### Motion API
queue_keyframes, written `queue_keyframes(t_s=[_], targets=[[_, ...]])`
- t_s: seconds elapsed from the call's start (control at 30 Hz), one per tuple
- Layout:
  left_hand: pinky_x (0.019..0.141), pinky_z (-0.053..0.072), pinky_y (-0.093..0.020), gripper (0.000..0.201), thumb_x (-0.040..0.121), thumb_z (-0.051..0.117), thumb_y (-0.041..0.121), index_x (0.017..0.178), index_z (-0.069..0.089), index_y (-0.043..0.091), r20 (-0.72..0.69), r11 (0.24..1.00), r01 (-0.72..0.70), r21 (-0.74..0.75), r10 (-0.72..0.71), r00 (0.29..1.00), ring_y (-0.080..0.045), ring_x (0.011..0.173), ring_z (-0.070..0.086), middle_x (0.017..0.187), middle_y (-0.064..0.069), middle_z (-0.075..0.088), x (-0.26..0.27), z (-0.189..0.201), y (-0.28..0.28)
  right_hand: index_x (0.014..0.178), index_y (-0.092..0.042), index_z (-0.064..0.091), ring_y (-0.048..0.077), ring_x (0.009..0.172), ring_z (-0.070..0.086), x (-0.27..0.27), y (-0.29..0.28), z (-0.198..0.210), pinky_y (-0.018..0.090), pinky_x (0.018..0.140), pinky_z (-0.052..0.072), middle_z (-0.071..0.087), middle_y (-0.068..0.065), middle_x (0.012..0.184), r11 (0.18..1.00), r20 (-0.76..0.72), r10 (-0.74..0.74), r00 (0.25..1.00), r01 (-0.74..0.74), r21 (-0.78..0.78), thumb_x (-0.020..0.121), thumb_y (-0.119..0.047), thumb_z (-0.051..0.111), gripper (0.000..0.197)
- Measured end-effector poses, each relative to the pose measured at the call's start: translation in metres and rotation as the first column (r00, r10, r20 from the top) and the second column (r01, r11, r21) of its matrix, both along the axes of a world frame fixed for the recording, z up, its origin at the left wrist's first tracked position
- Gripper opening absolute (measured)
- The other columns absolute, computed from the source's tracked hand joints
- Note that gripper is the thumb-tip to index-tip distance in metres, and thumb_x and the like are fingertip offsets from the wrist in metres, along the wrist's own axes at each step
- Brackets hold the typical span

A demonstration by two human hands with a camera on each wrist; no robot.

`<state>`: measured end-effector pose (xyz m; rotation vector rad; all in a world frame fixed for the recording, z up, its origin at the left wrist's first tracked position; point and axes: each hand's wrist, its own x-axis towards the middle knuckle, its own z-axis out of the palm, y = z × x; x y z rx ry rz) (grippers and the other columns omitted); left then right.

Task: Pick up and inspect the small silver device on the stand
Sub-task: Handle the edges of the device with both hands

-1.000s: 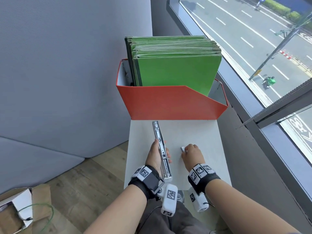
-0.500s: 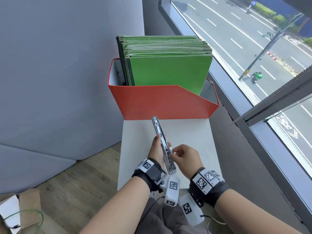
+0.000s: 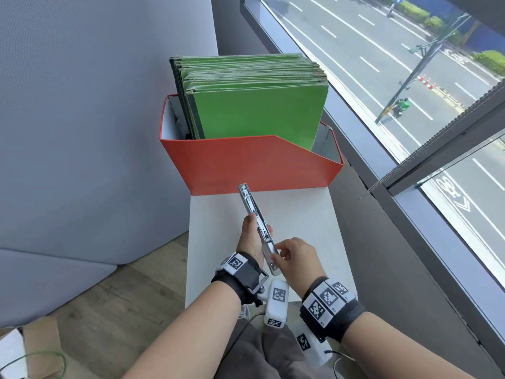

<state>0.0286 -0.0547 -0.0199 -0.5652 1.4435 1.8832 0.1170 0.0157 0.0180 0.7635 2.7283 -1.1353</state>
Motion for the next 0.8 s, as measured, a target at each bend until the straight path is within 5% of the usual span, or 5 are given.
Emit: queue_keyframes(t_s=[0.2,0.43,0.5,0.67,0.8], targets=[[0.055,0.042,-0.029,0.041,0.095,0.032,0.053,0.108,0.051,0.018,0.036,0.999,0.019,0.043,-0.021,0.999,-0.016,0.051,0.046,0.062,-0.002,0.049,-0.002,0.006,-0.007,0.088,-0.014,0.071,0.010,0.066,0.060,-0.007,0.010,0.013,0.019,0.065,0.049,0.070,0.000,0.078,0.984,-0.051,-0.081,0.995,0.072,-0.165,0.084,-0.026,0.066,0.014],[0.053,0.041,-0.028,0.049,0.093,0.033,0.057,0.100,0.062,0.017,0.081,0.984,0.158,0.086,-0.165,0.983,-0.016,0.051,0.048,0.061,0.000,0.051,0.007,0.021,-0.006,0.109,-0.003,0.061,0.019,0.070,0.063,-0.065,0.046,0.012,0.035,0.074,0.056,0.068,0.010,0.088,0.864,-0.035,-0.197,0.980,0.157,-0.479,0.096,-0.021,0.046,0.027],[0.053,0.040,-0.028,0.048,0.094,0.033,0.052,0.089,0.063,0.015,0.112,0.979,0.182,0.094,-0.192,0.975,-0.016,0.050,0.048,0.060,-0.002,0.053,0.009,0.026,-0.005,0.112,-0.003,0.059,0.019,0.070,0.063,-0.076,0.047,0.010,0.033,0.073,0.056,0.066,0.008,0.086,0.832,-0.019,-0.168,0.986,0.132,-0.540,0.097,-0.020,0.042,0.028],[0.048,0.044,-0.024,0.041,0.092,0.035,0.030,0.101,0.067,0.008,0.073,0.968,0.229,0.101,-0.237,0.969,-0.017,0.056,0.051,0.068,-0.006,0.060,0.009,0.026,-0.008,0.107,-0.011,0.062,0.021,0.068,0.063,-0.090,0.051,0.006,0.042,0.073,0.056,0.067,0.005,0.080,0.831,0.000,-0.126,0.992,0.105,-0.546,0.096,-0.019,0.046,0.022],[0.059,0.050,-0.028,0.043,0.097,0.033,0.028,0.089,0.069,0.006,0.082,0.961,0.254,0.108,-0.263,0.961,-0.020,0.060,0.060,0.065,-0.006,0.070,0.014,0.017,-0.015,0.107,-0.005,0.060,0.017,0.063,0.062,-0.094,0.052,0.005,0.026,0.062,0.058,0.065,0.005,0.077,0.799,-0.016,-0.127,0.992,0.093,-0.594,0.094,-0.010,0.048,0.018]])
